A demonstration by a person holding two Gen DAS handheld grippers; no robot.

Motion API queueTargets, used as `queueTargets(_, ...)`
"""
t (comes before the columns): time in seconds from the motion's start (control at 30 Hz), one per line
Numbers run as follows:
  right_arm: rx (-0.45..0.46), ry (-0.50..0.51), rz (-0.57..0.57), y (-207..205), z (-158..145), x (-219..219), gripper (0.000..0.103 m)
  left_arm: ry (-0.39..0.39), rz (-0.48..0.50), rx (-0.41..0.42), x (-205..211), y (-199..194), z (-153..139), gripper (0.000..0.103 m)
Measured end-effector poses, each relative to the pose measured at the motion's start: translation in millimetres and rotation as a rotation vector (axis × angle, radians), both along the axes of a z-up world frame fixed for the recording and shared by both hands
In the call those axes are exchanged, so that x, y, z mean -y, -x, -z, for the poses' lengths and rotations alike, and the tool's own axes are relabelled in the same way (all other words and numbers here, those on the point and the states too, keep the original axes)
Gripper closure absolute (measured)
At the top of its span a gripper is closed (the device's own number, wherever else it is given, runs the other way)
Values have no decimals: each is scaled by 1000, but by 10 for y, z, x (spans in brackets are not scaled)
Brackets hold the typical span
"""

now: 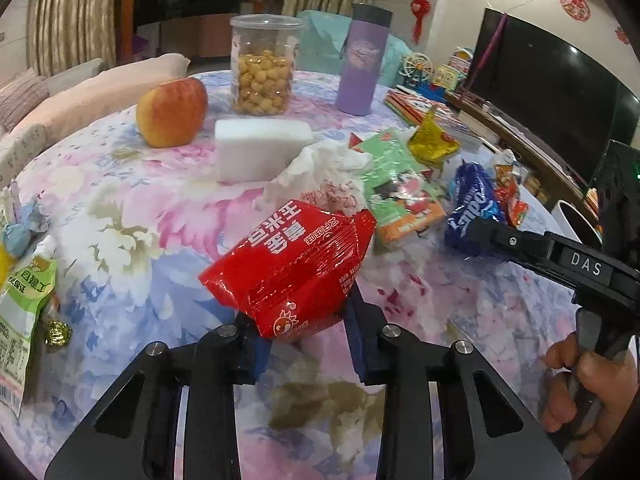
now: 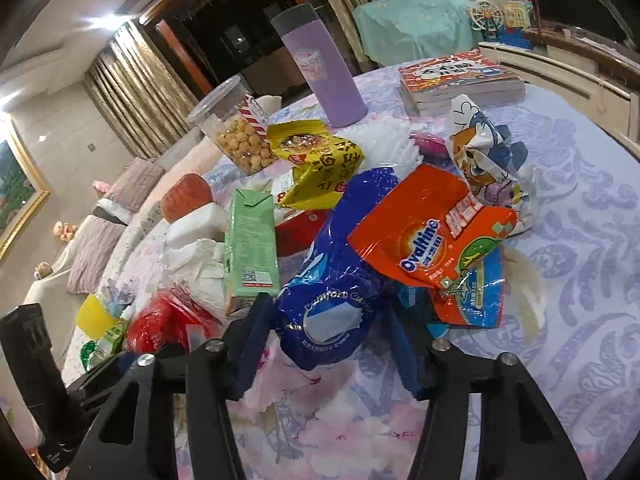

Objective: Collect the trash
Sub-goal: 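Grasp the red snack bag with the left tool while the right tool grasps the blue wrapper, then carry the red bag and blue wrapper over the trash bin with both tools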

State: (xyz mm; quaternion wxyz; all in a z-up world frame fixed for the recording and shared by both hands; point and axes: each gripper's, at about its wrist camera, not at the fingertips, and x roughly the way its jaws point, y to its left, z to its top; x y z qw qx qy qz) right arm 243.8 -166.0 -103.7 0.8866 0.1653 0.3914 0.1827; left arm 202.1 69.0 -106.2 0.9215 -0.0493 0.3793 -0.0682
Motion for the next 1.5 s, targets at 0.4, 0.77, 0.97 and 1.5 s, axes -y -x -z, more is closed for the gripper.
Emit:
queueTargets(0.4, 108, -10, -118, 696, -294, 134, 57, 41, 49, 39, 279, 477, -220, 74)
queueTargets(0.77, 103, -9, -16, 1226, -322, 926, 57, 53, 260, 62, 1222, 592, -445, 74)
queueTargets(0.97, 119, 29, 75, 1334, -357, 1427, 57, 56, 376, 35, 1796, 524, -431, 74)
queueTargets(1.5, 119, 101, 279, 1308, -469, 2749, 57, 29, 544, 34, 2948, 262, -580, 74)
